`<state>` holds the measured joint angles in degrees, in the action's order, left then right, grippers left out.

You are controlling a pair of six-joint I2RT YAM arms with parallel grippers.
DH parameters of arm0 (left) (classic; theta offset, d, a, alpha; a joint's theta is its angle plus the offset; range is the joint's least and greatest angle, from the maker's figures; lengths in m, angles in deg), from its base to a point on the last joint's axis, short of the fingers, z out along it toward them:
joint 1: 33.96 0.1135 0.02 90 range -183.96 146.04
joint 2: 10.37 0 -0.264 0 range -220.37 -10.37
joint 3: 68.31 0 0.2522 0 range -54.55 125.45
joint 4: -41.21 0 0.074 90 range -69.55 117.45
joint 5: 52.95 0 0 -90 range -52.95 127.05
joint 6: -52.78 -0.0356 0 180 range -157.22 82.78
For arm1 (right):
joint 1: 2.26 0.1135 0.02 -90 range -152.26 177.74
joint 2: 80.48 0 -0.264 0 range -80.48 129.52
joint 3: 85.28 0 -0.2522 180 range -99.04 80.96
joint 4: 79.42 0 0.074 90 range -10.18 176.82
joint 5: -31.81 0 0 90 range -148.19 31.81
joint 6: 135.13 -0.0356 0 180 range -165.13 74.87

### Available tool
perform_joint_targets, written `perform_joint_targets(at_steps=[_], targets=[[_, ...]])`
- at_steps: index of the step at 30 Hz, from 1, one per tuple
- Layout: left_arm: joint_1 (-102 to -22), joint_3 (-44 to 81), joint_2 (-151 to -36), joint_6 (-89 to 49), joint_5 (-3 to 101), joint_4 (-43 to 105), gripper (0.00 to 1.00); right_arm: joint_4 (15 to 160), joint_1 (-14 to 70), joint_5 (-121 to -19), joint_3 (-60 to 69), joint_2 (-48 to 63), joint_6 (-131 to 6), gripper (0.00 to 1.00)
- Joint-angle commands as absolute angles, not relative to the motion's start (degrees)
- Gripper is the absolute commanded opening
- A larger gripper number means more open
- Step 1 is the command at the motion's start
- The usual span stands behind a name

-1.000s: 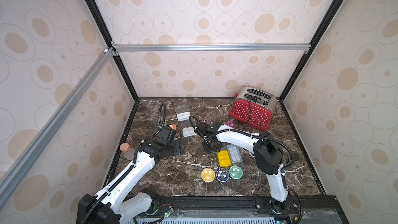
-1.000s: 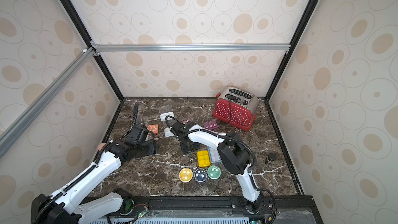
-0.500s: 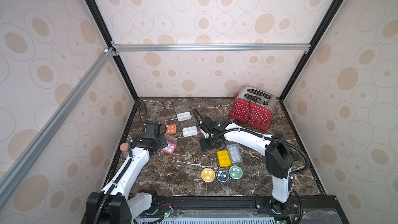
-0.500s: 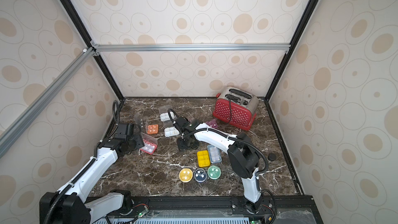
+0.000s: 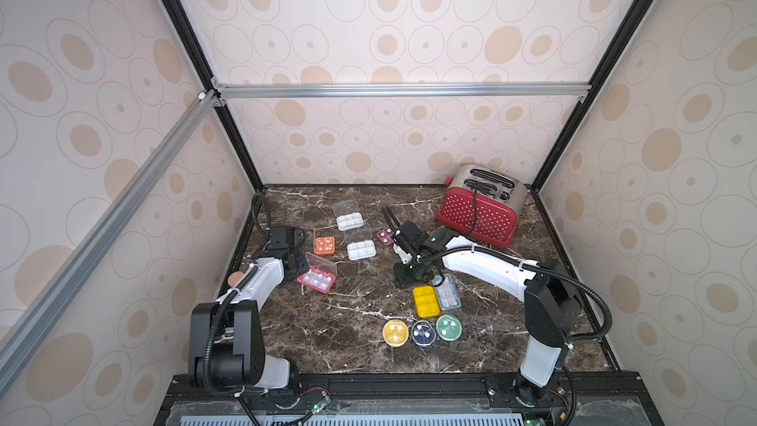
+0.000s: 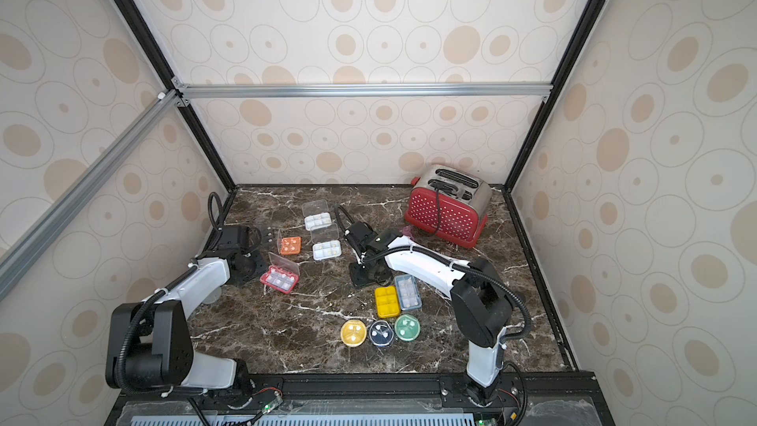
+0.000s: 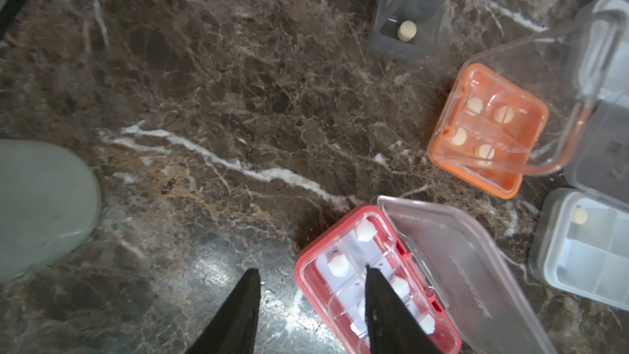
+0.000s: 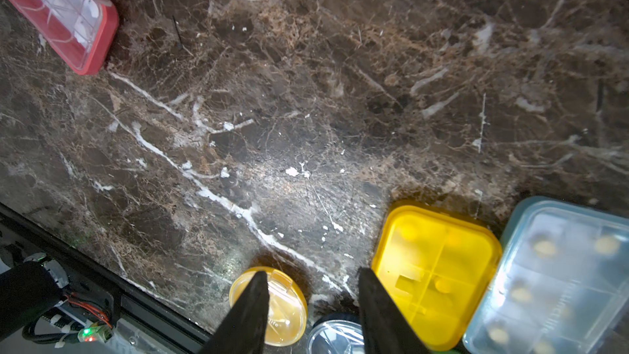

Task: Close pillboxes
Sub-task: Move the pillbox to the center of the board.

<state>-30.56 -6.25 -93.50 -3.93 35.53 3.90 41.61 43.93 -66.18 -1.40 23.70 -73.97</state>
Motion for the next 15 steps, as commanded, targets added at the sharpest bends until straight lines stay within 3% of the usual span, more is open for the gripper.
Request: perform_joint_targets(at_steps=[1, 15], targets=[[-30.2, -4.4, -95.4, -4.3, 36.5, 5.6, 0.51, 42.1, 43.5, -67.2, -0.4, 21.1, -74.0, 0.46], [-30.1, -7.4, -99.5, -5.6, 44.4, 7.8, 0.42, 42.9, 43.4, -68.5, -1.1, 20.5, -74.7, 0.46]])
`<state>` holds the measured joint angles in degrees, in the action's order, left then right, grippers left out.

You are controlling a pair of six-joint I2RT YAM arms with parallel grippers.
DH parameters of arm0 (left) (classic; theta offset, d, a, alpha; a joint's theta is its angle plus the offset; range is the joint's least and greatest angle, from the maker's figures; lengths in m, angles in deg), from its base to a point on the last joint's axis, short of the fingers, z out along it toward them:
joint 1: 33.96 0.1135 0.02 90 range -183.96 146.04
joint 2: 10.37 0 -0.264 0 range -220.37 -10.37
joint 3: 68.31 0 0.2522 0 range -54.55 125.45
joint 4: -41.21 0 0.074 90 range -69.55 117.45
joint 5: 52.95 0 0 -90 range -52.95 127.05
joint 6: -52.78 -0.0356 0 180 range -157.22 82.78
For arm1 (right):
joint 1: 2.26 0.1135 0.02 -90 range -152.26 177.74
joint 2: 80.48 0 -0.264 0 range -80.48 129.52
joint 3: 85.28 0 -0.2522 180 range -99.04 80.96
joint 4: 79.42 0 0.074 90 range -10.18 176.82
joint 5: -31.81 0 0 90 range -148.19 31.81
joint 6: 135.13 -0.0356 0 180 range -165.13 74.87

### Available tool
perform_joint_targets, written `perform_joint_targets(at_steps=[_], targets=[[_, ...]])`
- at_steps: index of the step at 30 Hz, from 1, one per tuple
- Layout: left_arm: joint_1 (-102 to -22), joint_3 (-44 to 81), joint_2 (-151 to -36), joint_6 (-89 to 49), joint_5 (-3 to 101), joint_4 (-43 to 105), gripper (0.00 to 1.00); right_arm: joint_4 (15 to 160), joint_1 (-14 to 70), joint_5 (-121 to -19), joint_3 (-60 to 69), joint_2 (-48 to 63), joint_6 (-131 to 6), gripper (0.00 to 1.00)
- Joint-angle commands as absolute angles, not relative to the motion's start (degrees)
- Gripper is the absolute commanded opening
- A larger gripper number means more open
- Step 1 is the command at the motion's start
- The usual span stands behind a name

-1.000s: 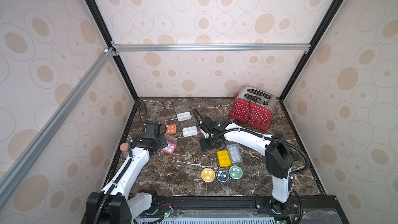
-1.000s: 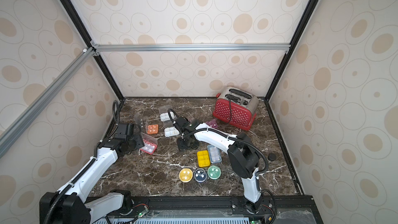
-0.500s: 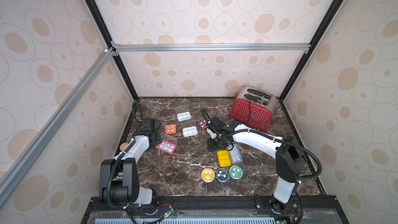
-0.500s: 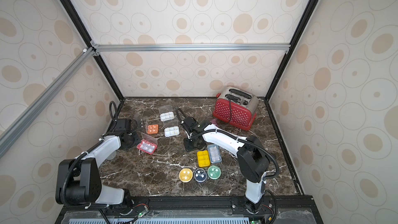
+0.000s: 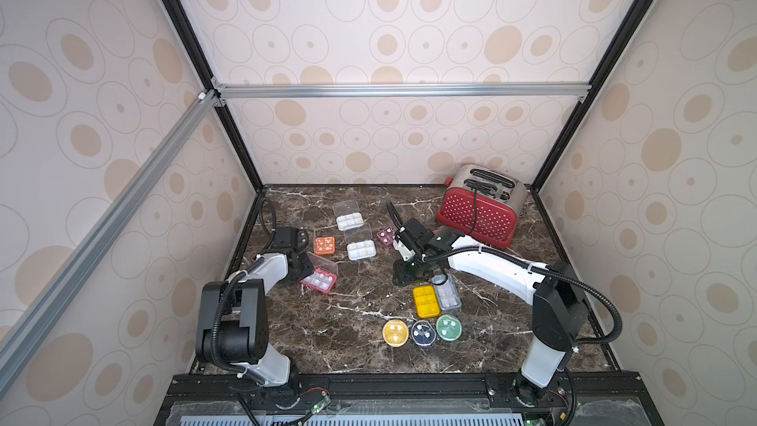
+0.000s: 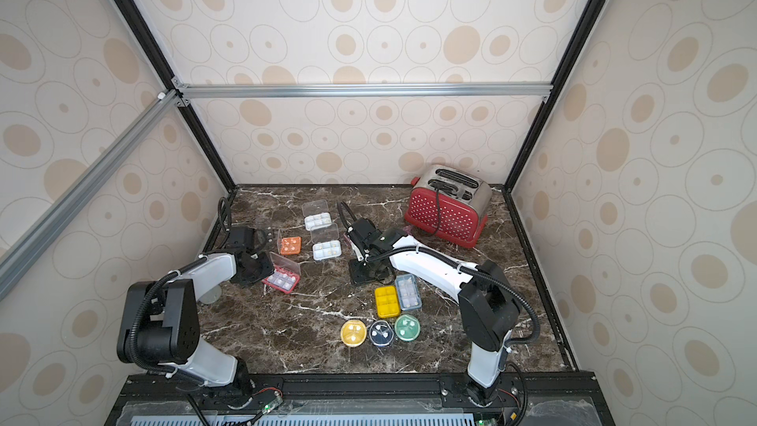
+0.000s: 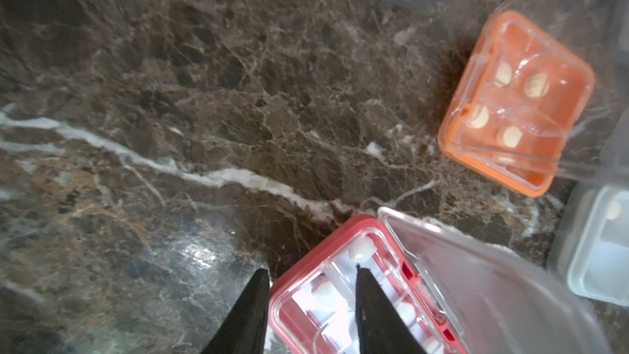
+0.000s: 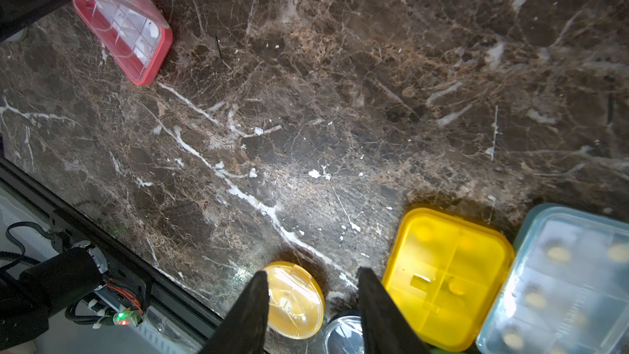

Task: Close pillboxes
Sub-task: Move the pillbox to the center of the board.

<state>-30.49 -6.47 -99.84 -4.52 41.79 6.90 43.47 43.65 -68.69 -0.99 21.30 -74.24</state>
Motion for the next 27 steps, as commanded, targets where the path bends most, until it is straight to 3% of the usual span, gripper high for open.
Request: perform_joint_targets(at_steps=[1, 11, 27], targets=[[-30.2, -8.0, -99.2, -5.7, 45.4, 8.2, 0.41, 43.0, 43.5, -68.5, -1.1, 20.7, -74.8, 0.46], [-34.3, -12.8, -97.5, -6.8, 48.6, 7.2, 0.37, 42.7, 43.5, -67.2, -0.2, 20.5, -75.0, 0.45], [-52.8, -11.6, -98.2, 2.4, 52.4, 13.0, 0.42, 43.9, 43.4, -67.3, -0.3, 21.3, -73.3, 0.45]])
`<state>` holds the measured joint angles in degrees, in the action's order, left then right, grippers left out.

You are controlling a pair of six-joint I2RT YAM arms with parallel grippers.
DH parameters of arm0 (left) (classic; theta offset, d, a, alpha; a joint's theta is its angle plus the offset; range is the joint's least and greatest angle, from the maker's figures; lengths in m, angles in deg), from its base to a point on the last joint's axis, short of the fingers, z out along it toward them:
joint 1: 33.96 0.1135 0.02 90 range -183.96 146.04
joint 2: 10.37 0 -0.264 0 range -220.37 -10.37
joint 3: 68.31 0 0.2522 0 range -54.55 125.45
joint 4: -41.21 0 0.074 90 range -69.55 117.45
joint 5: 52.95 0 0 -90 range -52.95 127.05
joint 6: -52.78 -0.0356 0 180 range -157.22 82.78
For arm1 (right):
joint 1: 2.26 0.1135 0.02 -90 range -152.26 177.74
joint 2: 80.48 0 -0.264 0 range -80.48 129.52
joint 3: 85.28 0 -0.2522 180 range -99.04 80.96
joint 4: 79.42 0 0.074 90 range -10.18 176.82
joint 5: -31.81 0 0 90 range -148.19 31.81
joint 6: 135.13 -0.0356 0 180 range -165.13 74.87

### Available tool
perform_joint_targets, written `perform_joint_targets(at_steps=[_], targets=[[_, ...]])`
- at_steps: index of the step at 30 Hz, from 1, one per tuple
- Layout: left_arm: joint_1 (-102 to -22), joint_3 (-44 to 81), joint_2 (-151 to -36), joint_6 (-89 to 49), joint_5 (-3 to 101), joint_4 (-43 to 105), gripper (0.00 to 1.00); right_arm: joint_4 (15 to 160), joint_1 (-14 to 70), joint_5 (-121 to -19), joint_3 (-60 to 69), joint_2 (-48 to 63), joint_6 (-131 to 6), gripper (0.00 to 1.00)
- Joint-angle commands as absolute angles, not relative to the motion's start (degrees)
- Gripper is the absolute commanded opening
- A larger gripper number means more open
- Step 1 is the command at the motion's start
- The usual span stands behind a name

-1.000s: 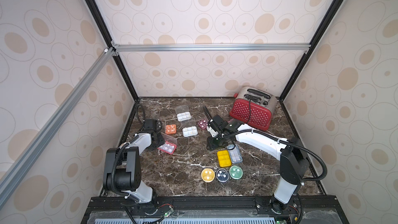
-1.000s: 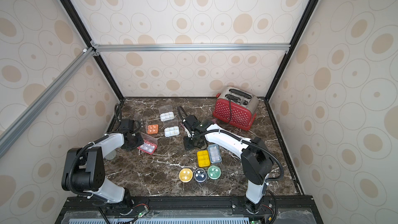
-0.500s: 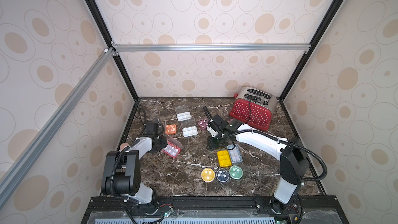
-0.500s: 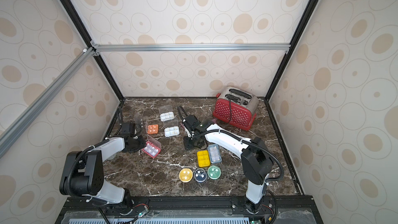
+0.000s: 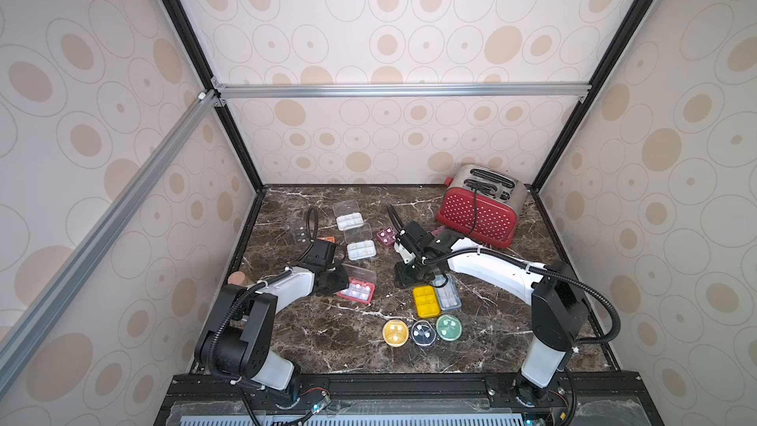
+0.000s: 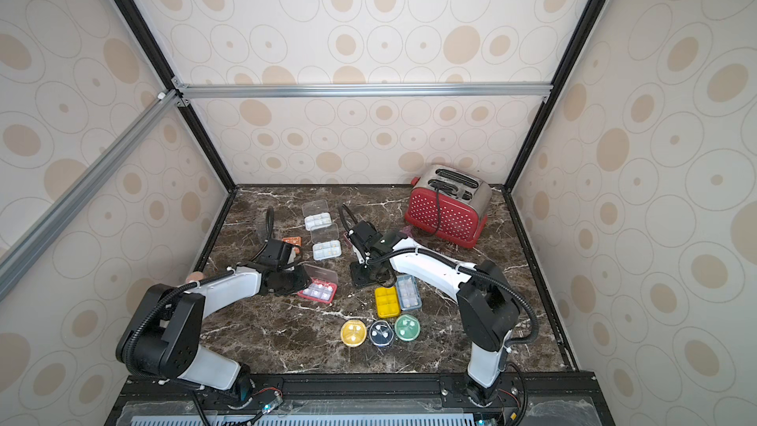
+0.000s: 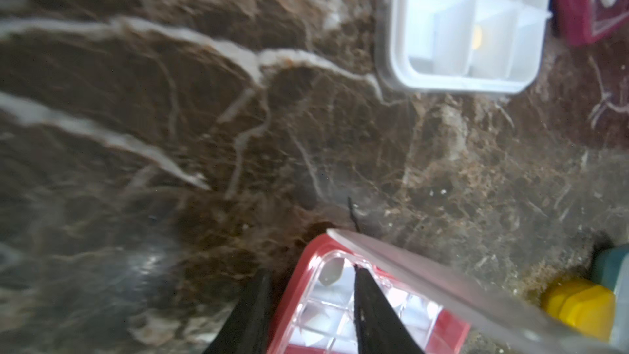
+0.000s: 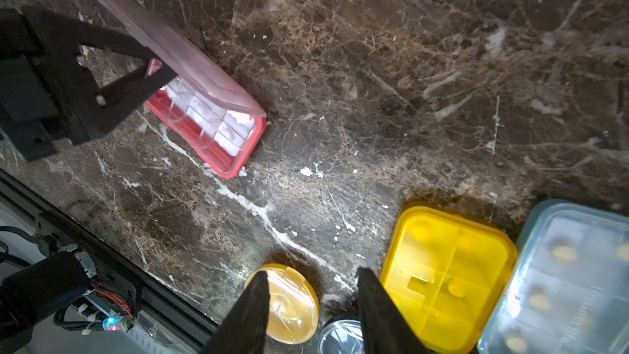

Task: Close pillboxes
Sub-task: Move the pillbox to the center of the board, then close the lid on the pillbox.

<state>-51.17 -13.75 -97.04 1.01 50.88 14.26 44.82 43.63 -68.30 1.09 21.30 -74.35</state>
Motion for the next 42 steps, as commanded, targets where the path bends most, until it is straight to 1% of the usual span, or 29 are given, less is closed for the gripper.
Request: perform_joint_targets(at_steps=[1, 5, 8, 12, 15, 18, 20, 23, 27, 31, 42], targets=[[-52.9, -11.0, -98.1, 2.1, 52.1, 12.1, 0.42, 43.1, 43.5, -67.1, -1.6, 21.9, -72.0, 0.45], [-52.8, -7.7, -95.8, -0.2, 49.6, 6.0, 0.49, 39.9, 44.1, -66.1, -7.3, 25.1, -67.2, 0.46], [-52.9, -7.7, -92.9, -1.0, 48.6, 3.1, 0.54, 38.6, 44.5, -65.5, -11.7, 27.6, -63.9, 0.47], [-52.8, -9.0, -87.5, -1.1, 46.9, -1.1, 0.57, 39.0, 44.8, -65.7, -17.0, 31.3, -59.7, 0.59], [-52.9, -12.8, -82.2, 1.0, 47.9, -1.0, 0.58, 37.5, 44.9, -65.9, -22.2, 35.1, -57.0, 0.63], [-52.9, -17.5, -78.7, 4.1, 53.5, 2.3, 0.60, 36.6, 45.0, -66.9, -27.2, 38.4, -55.4, 0.63], [-52.8, -19.9, -78.2, 5.4, 58.1, 4.7, 0.61, 36.4, 45.0, -69.9, -30.1, 40.3, -55.1, 0.62], [-52.9, -21.6, -78.0, 5.7, 59.5, 5.8, 0.64, 36.7, 45.6, -75.6, -33.6, 43.0, -55.1, 0.61], [-53.0, -22.4, -80.7, 6.2, 61.6, 9.2, 0.66, 33.9, 46.2, -73.3, -38.4, 47.2, -54.0, 0.63], [-53.0, -22.3, -84.4, 5.7, 61.9, 10.8, 0.63, 33.4, 46.2, -74.4, -40.5, 49.3, -54.0, 0.63], [-53.0, -20.4, -88.9, 6.0, 59.3, 12.3, 0.55, 33.3, 46.3, -75.9, -40.4, 51.3, -54.0, 0.50]])
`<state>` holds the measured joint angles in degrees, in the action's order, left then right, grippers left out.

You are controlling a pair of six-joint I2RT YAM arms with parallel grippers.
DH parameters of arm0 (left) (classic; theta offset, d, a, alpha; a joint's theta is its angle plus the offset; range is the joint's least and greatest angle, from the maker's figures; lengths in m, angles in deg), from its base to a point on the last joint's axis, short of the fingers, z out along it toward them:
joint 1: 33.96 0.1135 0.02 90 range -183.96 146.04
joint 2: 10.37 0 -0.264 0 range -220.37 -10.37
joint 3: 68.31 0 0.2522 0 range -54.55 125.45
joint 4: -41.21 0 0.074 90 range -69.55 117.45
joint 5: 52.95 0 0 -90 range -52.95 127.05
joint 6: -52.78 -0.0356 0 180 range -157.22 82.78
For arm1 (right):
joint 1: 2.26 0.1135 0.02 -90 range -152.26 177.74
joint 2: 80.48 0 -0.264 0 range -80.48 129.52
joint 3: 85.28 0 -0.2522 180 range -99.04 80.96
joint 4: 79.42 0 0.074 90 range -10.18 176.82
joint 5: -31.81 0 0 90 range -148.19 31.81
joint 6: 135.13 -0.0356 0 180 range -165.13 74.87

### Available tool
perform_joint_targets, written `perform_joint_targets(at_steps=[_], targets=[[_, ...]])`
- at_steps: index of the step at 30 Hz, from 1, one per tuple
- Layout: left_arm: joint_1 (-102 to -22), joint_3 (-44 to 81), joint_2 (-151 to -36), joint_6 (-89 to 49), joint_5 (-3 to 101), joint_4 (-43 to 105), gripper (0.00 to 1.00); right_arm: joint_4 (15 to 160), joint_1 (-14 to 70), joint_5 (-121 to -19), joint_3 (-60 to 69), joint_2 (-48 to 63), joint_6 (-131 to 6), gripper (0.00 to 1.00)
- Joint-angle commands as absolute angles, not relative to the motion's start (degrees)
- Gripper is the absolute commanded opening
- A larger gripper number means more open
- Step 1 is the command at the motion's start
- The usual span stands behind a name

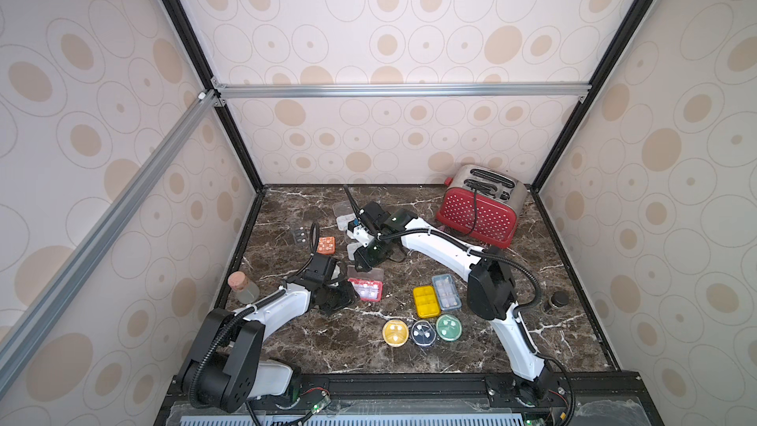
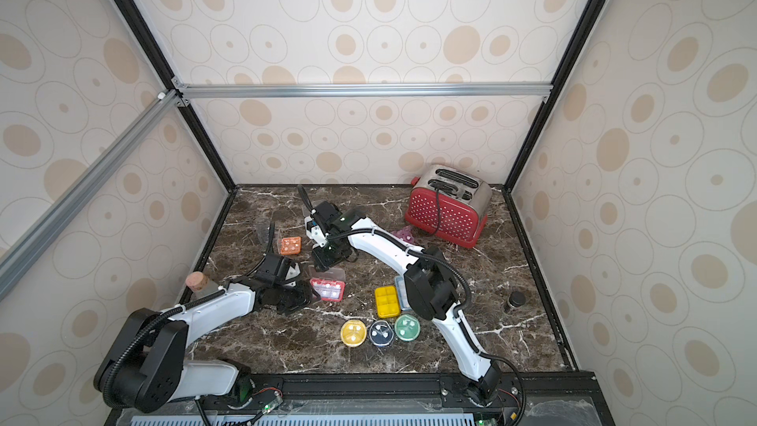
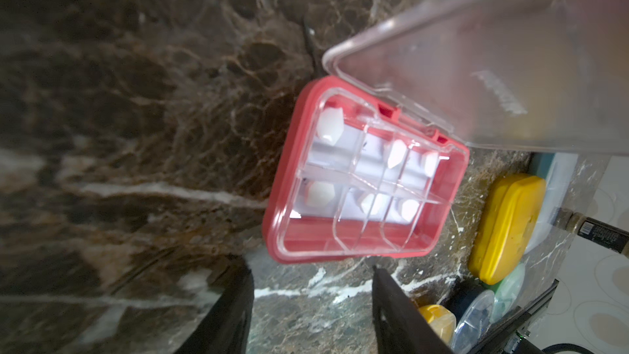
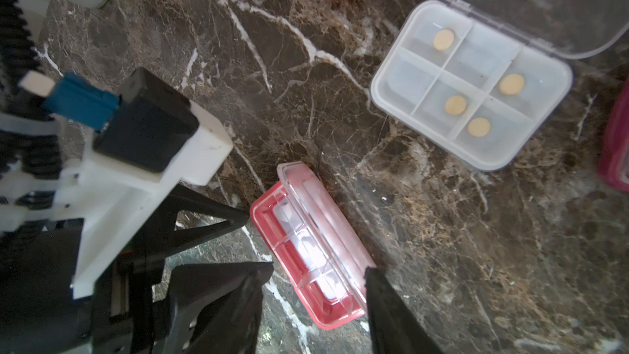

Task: Close pillboxes
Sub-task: Close the lid on the pillbox.

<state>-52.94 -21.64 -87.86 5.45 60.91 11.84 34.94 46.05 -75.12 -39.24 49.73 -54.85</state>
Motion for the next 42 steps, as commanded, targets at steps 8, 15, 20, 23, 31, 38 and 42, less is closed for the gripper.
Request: perform_joint_targets(at_steps=[8, 15, 20, 23, 31, 38, 42], targets=[[-53.0, -20.2, -91.2, 6.1, 58.5, 12.9, 0.47, 32.2, 46.2, -75.5, -41.0, 52.2, -53.2, 0.40], [-53.0, -19.9, -91.4, 6.5, 58.0, 12.9, 0.45, 32.1, 46.2, -75.7, -40.4, 51.7, -53.5, 0.32], [-53.0, -20.1, -90.7, 7.1, 57.8, 13.4, 0.43, 33.5, 46.2, -77.0, -38.6, 50.8, -54.1, 0.30], [-53.0, -20.4, -89.9, 7.2, 57.7, 13.2, 0.43, 35.2, 46.3, -78.9, -36.7, 50.0, -54.6, 0.30], [-53.0, -20.7, -87.8, 7.2, 57.4, 11.0, 0.42, 36.5, 46.6, -80.3, -33.6, 49.0, -55.7, 0.29], [-53.0, -21.1, -83.6, 6.7, 56.3, 7.1, 0.43, 38.2, 48.1, -80.0, -32.1, 47.8, -56.7, 0.30], [-53.0, -21.3, -82.5, 7.1, 56.3, 6.9, 0.42, 38.5, 48.7, -79.5, -32.3, 47.2, -57.1, 0.33]])
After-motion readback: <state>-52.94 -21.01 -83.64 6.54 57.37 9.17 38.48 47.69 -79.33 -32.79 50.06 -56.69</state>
